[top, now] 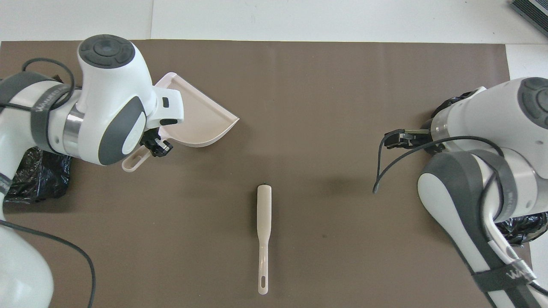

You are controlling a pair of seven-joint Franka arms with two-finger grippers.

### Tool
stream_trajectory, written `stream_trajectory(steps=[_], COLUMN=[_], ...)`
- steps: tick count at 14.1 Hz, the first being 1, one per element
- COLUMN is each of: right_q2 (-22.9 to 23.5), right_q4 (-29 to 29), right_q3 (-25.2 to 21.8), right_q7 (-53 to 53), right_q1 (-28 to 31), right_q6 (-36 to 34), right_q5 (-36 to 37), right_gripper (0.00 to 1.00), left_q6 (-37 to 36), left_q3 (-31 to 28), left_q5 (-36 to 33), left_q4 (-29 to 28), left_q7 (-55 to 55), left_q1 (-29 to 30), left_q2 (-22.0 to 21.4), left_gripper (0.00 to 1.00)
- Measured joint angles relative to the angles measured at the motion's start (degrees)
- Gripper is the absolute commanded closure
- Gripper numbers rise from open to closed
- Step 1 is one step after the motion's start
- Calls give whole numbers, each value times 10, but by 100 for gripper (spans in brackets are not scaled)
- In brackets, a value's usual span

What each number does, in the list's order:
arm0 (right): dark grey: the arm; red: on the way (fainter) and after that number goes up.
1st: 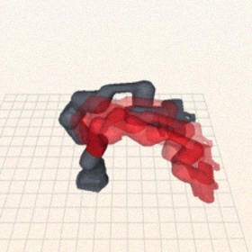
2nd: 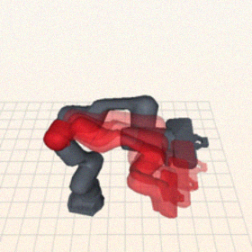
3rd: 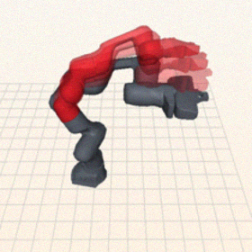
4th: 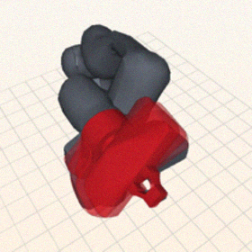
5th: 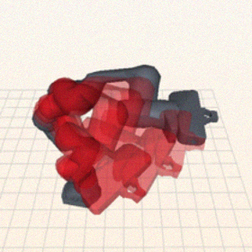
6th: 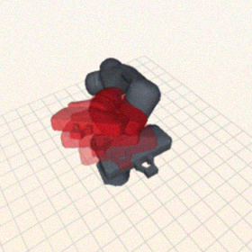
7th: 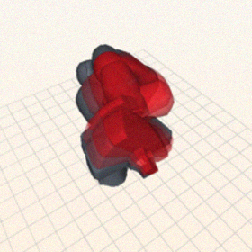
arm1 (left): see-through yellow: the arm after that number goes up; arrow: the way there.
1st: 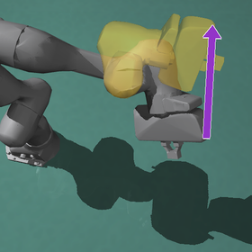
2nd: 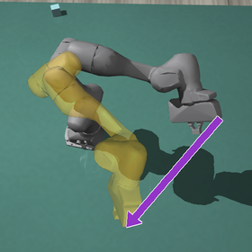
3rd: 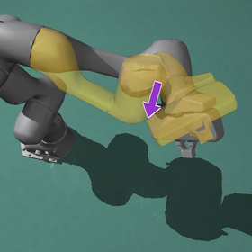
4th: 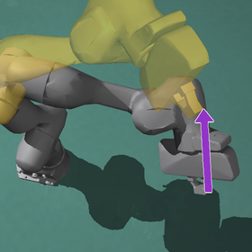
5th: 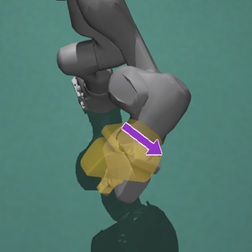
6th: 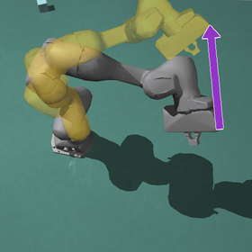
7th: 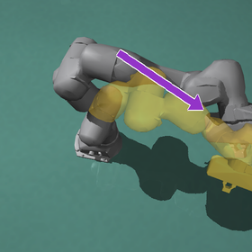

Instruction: Sweep and dump trash in bin

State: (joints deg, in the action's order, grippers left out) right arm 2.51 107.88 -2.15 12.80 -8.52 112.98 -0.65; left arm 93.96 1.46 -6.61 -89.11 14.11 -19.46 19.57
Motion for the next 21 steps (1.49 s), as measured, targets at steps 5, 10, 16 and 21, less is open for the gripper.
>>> stream_trajectory(steps=[5,10,16,21], right_q2=[-19,-48,-74,-79], right_q4=[-59,-155,-190,-161], right_q3=[-59,-90,-82,-63], right_q7=[-71,-165,-175,-175], right_q1=[1,37,36,37], right_q6=[-81,-252,-309,-293], right_q5=[3,4,4,4], right_gripper=[0,0,0,0], left_q6=[75,111,120,112], left_q3=[0,-1,-9,-23], left_q5=[82,105,105,104], left_q4=[0,61,118,68], left_q7=[-271,-419,-453,-437], left_q1=[-87,-161,-166,-123], left_q2=[26,106,151,67], left_gripper=[100,100,0,0])
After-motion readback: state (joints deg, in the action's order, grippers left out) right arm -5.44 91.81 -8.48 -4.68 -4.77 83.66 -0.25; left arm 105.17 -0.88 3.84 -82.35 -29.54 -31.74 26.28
